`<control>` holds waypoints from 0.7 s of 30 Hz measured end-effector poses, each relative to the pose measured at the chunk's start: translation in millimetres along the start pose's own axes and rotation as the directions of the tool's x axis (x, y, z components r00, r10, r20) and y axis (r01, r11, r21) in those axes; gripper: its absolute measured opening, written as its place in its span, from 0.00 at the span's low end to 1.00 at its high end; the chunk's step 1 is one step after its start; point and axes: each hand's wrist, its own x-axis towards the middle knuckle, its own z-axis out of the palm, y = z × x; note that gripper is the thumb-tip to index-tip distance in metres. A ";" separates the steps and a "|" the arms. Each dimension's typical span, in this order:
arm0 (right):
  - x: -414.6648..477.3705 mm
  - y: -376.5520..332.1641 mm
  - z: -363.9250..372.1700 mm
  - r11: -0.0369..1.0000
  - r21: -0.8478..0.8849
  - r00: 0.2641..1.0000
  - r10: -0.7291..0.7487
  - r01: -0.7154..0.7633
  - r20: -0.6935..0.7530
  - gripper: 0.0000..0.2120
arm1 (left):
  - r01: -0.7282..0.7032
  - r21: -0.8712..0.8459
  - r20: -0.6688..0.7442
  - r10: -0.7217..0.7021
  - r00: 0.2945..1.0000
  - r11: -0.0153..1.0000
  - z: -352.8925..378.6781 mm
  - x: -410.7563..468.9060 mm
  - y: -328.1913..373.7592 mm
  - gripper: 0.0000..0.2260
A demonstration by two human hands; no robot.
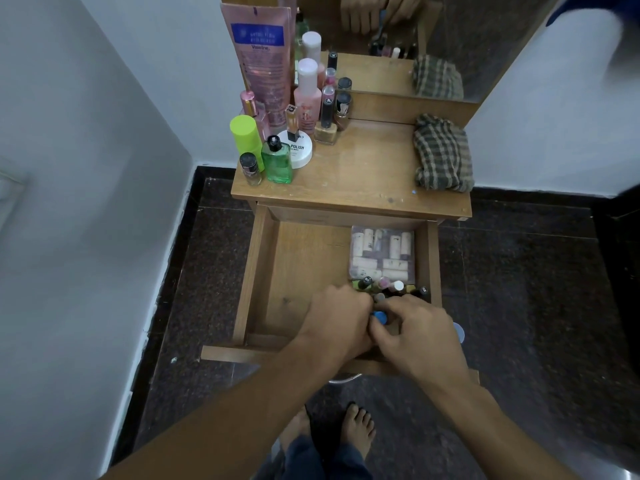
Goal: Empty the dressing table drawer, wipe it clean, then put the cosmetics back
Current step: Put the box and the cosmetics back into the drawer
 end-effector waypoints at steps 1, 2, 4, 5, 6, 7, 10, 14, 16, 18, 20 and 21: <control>-0.1 3.0 -4.0 0.997 -0.071 1.000 0.011 -0.010 0.021 0.11 | 0.007 -0.038 0.002 -0.007 1.000 0.999 2.4 -1.0 3.4 0.09; -0.6 6.2 -8.1 0.987 -0.157 0.999 0.029 -0.022 0.043 0.09 | 0.027 -0.096 0.010 -0.026 1.000 0.995 5.9 -1.5 6.0 0.10; -2.1 14.2 -16.6 0.949 -0.313 0.997 0.058 -0.041 0.046 0.08 | 0.088 -0.245 0.054 -0.077 0.996 0.965 13.5 -0.9 9.0 0.14; -3.1 19.0 -20.4 0.932 -0.359 0.998 0.055 -0.044 0.020 0.07 | 0.127 -0.319 0.099 -0.100 0.990 0.939 17.4 -0.1 10.1 0.15; -3.9 23.7 -22.9 0.921 -0.387 0.999 0.047 -0.040 0.006 0.07 | 0.163 -0.380 0.147 -0.115 0.982 0.910 21.8 1.0 11.3 0.14; -4.5 27.9 -23.6 0.912 -0.409 0.999 0.033 -0.025 0.013 0.07 | 0.187 -0.431 0.187 -0.116 0.976 0.883 26.0 2.6 13.0 0.14; -3.7 38.9 -20.3 0.896 -0.441 0.996 -0.022 0.058 0.087 0.08 | 0.249 -0.550 0.291 -0.097 0.952 0.797 35.3 9.8 21.5 0.11; -0.4 50.9 -15.3 0.891 -0.441 0.990 -0.057 0.108 0.129 0.08 | 0.315 -0.625 0.393 -0.061 0.917 0.714 37.2 19.3 30.8 0.12; 0.5 54.6 -13.2 0.892 -0.435 0.989 -0.070 0.120 0.129 0.08 | 0.329 -0.628 0.432 -0.036 0.901 0.705 36.7 22.4 32.8 0.13; 1.2 57.5 -11.5 0.895 -0.425 0.989 -0.095 0.136 0.118 0.10 | 0.342 -0.625 0.465 -0.017 0.885 0.702 36.9 24.7 34.3 0.16; 0.9 59.0 -10.1 0.895 -0.419 0.987 -0.113 0.151 0.113 0.11 | 0.362 -0.637 0.496 0.001 0.868 0.681 37.1 26.2 35.4 0.19; 0.5 60.0 -9.6 0.895 -0.418 0.987 -0.121 0.156 0.109 0.12 | 0.371 -0.644 0.507 0.009 0.862 0.669 37.0 27.1 35.8 0.20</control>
